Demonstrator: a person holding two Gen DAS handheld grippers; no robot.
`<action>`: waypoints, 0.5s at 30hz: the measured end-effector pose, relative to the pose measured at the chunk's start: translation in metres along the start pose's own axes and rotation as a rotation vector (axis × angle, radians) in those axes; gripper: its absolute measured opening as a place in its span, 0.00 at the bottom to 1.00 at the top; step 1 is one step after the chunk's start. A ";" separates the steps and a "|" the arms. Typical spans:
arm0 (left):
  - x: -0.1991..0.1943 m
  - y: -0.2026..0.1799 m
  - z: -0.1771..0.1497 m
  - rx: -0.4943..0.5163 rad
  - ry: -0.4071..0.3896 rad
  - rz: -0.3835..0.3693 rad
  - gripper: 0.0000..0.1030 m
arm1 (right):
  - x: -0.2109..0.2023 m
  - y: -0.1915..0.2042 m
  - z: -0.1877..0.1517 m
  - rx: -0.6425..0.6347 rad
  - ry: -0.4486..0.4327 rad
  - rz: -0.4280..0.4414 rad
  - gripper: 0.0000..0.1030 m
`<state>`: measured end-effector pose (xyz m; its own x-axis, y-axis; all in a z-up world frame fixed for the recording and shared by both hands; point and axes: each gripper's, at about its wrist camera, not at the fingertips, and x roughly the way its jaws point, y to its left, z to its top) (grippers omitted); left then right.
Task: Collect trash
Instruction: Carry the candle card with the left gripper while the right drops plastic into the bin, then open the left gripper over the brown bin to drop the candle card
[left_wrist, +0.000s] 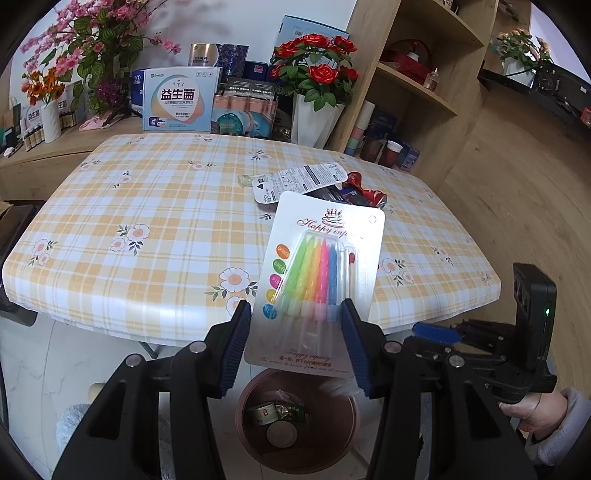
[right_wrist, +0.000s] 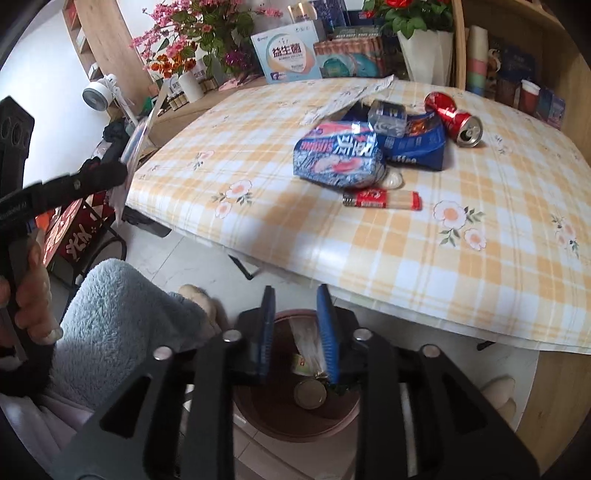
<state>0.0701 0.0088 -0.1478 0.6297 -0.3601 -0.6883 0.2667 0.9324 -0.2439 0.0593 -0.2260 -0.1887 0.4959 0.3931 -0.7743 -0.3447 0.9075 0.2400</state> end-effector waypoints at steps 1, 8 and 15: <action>-0.001 -0.001 -0.001 0.002 0.001 -0.001 0.47 | -0.005 -0.002 0.002 0.006 -0.023 -0.012 0.43; 0.002 -0.007 -0.006 0.023 0.029 -0.001 0.48 | -0.032 -0.016 0.014 0.050 -0.145 -0.087 0.94; 0.012 -0.017 -0.012 0.054 0.070 -0.021 0.48 | -0.041 -0.036 0.017 0.080 -0.173 -0.209 0.95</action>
<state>0.0647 -0.0107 -0.1605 0.5716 -0.3747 -0.7300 0.3193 0.9211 -0.2228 0.0652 -0.2720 -0.1557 0.6806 0.2092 -0.7021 -0.1597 0.9777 0.1365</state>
